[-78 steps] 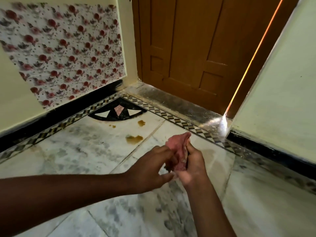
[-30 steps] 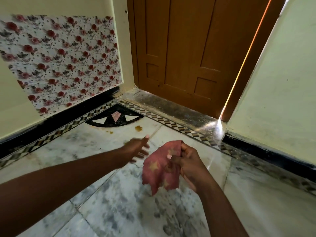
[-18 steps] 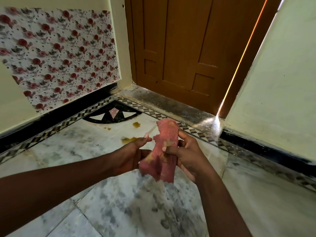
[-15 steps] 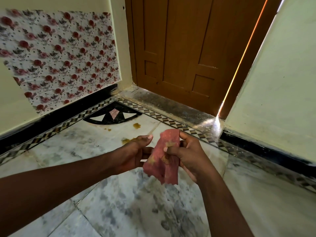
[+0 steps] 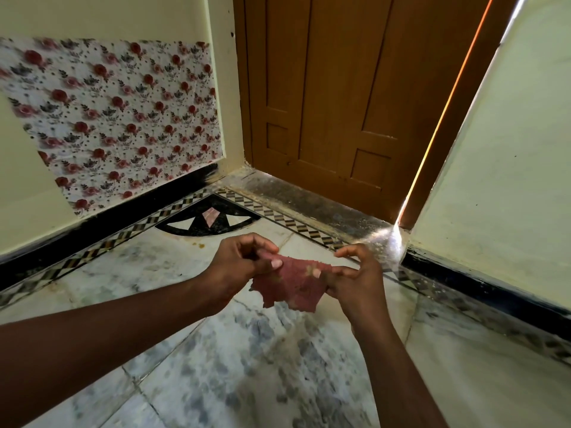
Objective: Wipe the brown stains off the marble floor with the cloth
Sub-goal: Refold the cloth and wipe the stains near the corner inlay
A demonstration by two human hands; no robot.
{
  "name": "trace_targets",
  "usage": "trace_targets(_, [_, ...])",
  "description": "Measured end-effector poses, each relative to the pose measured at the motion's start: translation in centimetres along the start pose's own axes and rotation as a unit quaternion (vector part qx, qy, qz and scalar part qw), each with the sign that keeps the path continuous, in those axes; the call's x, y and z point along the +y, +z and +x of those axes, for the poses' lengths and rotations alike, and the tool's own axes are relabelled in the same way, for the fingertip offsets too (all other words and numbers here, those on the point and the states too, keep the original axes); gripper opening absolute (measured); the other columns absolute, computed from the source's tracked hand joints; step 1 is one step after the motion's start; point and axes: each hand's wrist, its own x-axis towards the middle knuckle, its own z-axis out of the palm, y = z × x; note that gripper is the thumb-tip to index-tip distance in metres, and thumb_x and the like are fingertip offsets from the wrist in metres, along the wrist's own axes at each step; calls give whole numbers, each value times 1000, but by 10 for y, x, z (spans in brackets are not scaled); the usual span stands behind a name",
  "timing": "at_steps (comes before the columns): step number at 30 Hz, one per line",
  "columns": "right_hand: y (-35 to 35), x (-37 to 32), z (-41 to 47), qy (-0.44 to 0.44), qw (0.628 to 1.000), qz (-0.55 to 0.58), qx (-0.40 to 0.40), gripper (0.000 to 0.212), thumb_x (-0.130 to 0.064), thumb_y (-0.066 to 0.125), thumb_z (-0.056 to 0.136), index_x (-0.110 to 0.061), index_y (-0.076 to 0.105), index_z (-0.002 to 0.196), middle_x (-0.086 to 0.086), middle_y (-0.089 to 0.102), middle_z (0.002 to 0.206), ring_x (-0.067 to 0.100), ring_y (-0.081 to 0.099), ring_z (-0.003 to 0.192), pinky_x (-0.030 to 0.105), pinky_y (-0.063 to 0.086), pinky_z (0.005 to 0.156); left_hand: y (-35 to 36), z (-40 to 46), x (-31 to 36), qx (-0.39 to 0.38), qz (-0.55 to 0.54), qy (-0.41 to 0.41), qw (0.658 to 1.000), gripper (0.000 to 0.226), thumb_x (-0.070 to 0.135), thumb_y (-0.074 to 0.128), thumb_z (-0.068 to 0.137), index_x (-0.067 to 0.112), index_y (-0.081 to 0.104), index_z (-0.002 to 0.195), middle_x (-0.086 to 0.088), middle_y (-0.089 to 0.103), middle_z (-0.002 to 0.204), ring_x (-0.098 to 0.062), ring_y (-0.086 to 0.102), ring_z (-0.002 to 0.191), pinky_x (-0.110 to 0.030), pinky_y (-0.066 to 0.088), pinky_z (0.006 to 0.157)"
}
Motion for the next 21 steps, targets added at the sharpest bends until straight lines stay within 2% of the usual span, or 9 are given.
trace_targets(2, [3, -2, 2, -21, 999, -20, -30, 44, 4, 90, 76, -24, 70, 104, 8, 82, 83, 18, 80, 76, 27, 61, 62, -4, -1, 2, 7, 35, 24, 999, 22, -6, 86, 80, 13, 80, 88, -7, 79, 85, -18, 74, 78, -41, 64, 73])
trace_targets(5, [12, 1, 9, -54, 996, -71, -15, 45, 8, 91, 73, -29, 78, 94, 1, 81, 84, 18, 79, 79, 31, 65, 69, -6, -4, 4, 21, 70, 48, 996, 30, -11, 86, 76, 14, 81, 90, -10, 81, 95, -17, 76, 85, -32, 64, 65])
trace_targets(8, [22, 4, 12, -87, 989, -117, 8, 31, 2, 90, 76, -23, 84, 94, -8, 80, 81, 4, 75, 75, 26, 64, 76, -12, -6, 1, 39, 114, 79, 990, 37, -15, 85, 75, 16, 81, 93, -9, 79, 95, -17, 76, 87, -27, 62, 63])
trace_targets(11, [30, 9, 14, -125, 981, -151, 3, 15, -6, 86, 83, -20, 86, 88, -11, 77, 78, -3, 69, 74, 9, 50, 67, -20, -9, -2, 53, 181, 96, 977, 36, -8, 88, 76, 24, 82, 90, -2, 77, 90, -16, 75, 83, -24, 60, 63])
trace_targets(13, [35, 14, 16, -139, 976, -166, -4, 10, -12, 87, 83, -21, 85, 85, -7, 74, 87, -2, 64, 81, 9, 43, 70, -25, -10, -1, 51, 236, 92, 966, 30, -6, 86, 81, 24, 82, 84, 3, 75, 78, -16, 74, 73, -21, 57, 58])
trace_targets(15, [39, 21, 18, -140, 976, -166, -16, 9, -15, 89, 82, -21, 83, 84, -5, 71, 93, -3, 61, 89, 9, 42, 77, -32, -10, 1, 45, 292, 99, 950, 24, -4, 83, 83, 21, 83, 82, 8, 73, 74, -12, 70, 70, -17, 53, 58])
trace_targets(18, [45, 29, 19, -130, 978, -150, -71, 16, -12, 84, 87, -25, 80, 80, -7, 76, 78, 4, 69, 78, 27, 54, 77, -46, -6, 4, 48, 337, 121, 932, 26, 3, 87, 81, 28, 84, 81, 6, 64, 87, -7, 59, 73, -18, 51, 66])
trace_targets(21, [50, 36, 24, -125, 978, -134, -98, 28, -8, 80, 89, -33, 78, 77, -6, 78, 77, 15, 75, 77, 46, 64, 81, -54, -6, 0, 27, 321, 99, 941, 22, 3, 89, 79, 25, 82, 79, -2, 65, 94, -9, 64, 66, -23, 56, 63])
